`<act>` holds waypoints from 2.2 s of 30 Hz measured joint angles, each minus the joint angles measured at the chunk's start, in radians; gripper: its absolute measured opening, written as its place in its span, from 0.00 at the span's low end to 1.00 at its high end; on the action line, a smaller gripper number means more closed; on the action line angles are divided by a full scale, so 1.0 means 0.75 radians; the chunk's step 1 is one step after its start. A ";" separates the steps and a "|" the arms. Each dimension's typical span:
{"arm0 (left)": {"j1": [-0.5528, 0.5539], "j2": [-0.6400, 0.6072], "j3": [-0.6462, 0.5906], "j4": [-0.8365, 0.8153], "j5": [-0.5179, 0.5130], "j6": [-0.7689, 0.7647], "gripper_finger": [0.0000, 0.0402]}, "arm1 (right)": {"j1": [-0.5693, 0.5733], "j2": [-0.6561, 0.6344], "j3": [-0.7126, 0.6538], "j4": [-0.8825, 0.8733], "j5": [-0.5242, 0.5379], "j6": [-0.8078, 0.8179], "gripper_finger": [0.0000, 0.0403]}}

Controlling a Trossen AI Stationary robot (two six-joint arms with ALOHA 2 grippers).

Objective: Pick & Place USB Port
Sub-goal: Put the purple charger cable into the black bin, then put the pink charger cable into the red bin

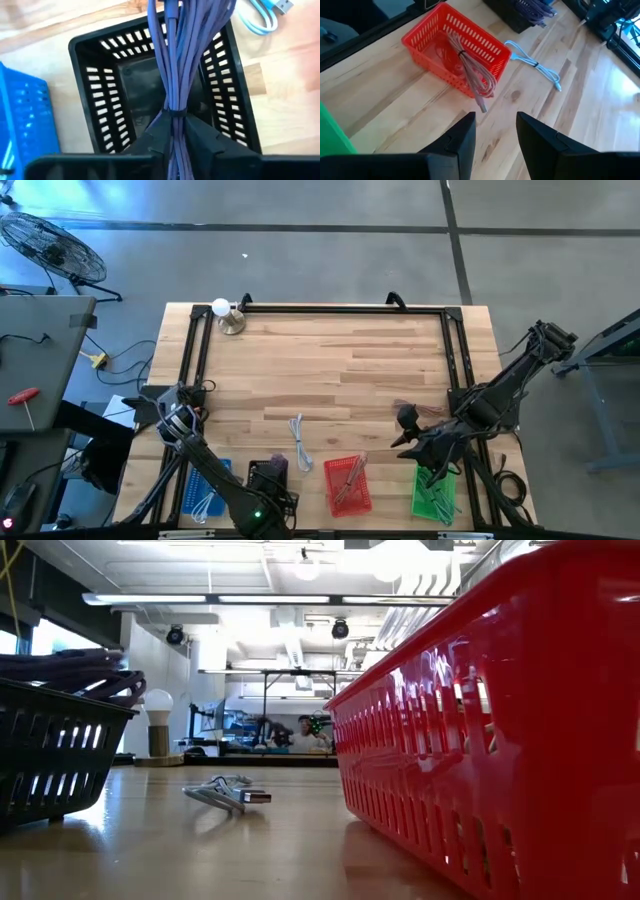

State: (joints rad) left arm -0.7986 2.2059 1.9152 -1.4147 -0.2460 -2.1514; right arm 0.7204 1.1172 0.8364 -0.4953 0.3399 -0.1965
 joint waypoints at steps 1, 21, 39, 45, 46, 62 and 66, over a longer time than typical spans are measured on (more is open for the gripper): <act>0.000 0.000 0.000 -0.001 0.000 0.019 0.15 | 0.000 0.000 0.000 0.000 0.000 -0.004 0.33; 0.027 -0.001 0.174 -0.005 -0.388 0.204 0.48 | -0.297 0.000 0.298 -0.718 0.470 0.289 0.34; 0.098 -0.006 0.461 -0.111 -1.122 0.861 0.49 | -1.308 -0.001 -0.050 -0.690 -0.641 0.024 0.37; 0.169 -0.006 0.456 -0.108 -0.999 0.888 0.49 | -1.286 0.050 -0.111 -0.622 -0.574 0.099 0.37; 0.181 -0.006 0.456 -0.105 -0.967 0.888 0.49 | -1.278 0.056 -0.113 -0.618 -0.560 0.111 0.37; 0.280 -0.006 0.454 -0.191 -0.808 0.910 0.49 | -1.179 0.161 -0.132 -0.422 -0.702 0.511 0.38; 0.281 -0.006 0.454 -0.209 -0.808 0.943 0.49 | -1.143 0.251 -0.132 -0.417 -0.666 0.640 0.38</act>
State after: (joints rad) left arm -0.5880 2.2017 2.2555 -1.5715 -0.8519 -1.4439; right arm -0.1371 1.3056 0.7376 -0.8078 -0.1593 0.2834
